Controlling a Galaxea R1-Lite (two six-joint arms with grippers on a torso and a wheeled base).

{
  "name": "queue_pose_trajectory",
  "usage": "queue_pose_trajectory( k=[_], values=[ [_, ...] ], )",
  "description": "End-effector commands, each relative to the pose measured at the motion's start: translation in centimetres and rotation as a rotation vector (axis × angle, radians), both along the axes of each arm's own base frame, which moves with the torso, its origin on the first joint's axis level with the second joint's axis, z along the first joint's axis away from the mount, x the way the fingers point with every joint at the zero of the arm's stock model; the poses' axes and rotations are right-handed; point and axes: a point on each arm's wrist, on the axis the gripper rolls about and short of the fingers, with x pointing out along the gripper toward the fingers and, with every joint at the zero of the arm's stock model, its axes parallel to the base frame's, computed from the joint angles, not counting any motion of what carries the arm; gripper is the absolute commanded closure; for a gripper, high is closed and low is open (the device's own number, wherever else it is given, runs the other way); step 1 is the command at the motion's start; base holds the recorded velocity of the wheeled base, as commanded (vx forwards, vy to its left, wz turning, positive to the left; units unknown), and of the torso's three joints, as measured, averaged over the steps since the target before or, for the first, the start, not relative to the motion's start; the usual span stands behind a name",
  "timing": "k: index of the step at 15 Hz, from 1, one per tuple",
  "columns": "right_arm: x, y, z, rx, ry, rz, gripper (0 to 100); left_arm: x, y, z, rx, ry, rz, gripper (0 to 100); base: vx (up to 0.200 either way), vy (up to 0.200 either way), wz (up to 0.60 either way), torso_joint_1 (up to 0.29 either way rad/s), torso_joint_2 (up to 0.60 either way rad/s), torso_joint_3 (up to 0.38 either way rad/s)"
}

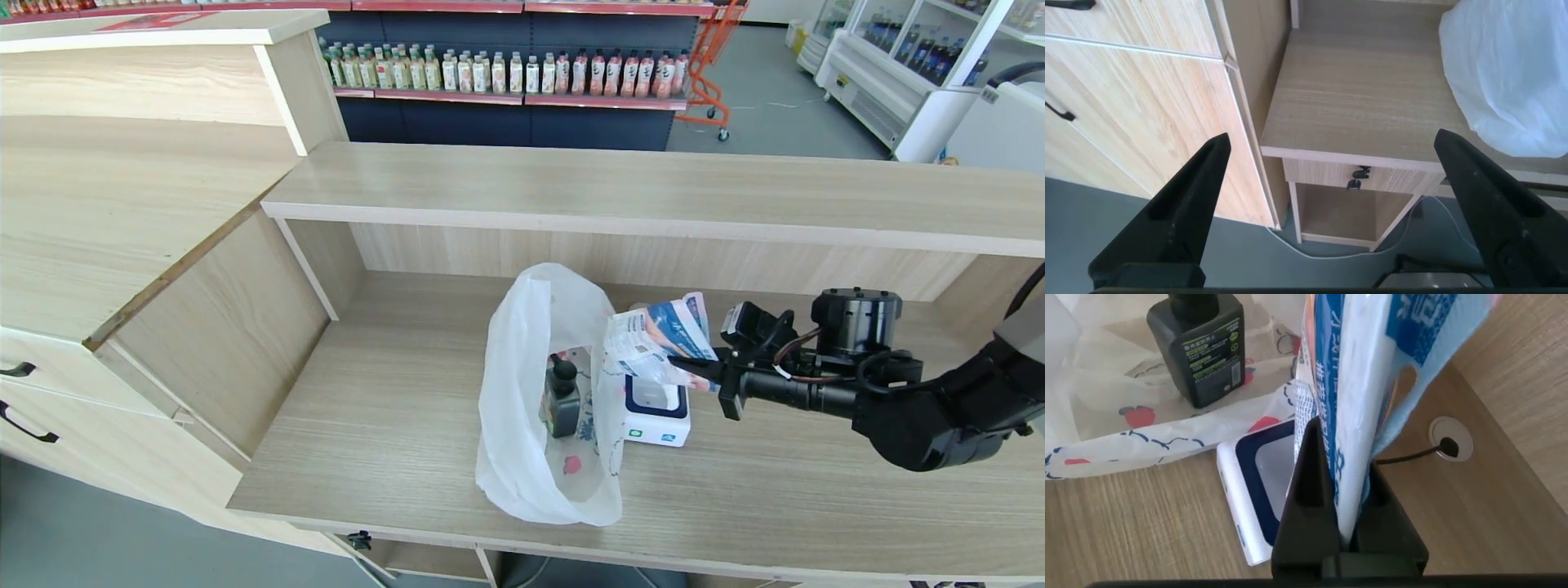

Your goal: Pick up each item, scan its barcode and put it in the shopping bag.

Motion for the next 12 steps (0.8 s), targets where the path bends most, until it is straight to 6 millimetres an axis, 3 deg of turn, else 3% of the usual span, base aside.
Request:
queue_pose_trajectory(
  k=[1,5,6,8,12],
  values=[
    [-0.6,-0.1,1.1,0.003,-0.018,0.001,100,0.0,0.0,0.0,0.001,0.000,0.000,0,0.000,0.000,0.00,0.000,0.00,0.000],
    [-2.3,-0.4,5.0,0.153,0.027,-0.037,100,0.0,0.0,0.0,0.001,0.001,0.000,0,0.000,0.000,0.00,0.000,0.00,0.000],
    [-4.0,-0.7,8.0,0.304,0.124,-0.066,100,0.0,0.0,0.0,-0.001,0.001,0.000,0,0.000,0.000,0.00,0.000,0.00,0.000],
    [-5.9,-1.0,10.3,0.429,0.246,-0.090,100,0.0,0.0,0.0,0.001,0.001,0.000,0,0.000,0.000,0.00,0.000,0.00,0.000],
    [-7.8,-1.3,10.9,0.497,0.358,-0.118,100,0.0,0.0,0.0,0.003,0.000,0.000,0,0.000,0.000,0.00,0.000,0.00,0.000]
  ],
)
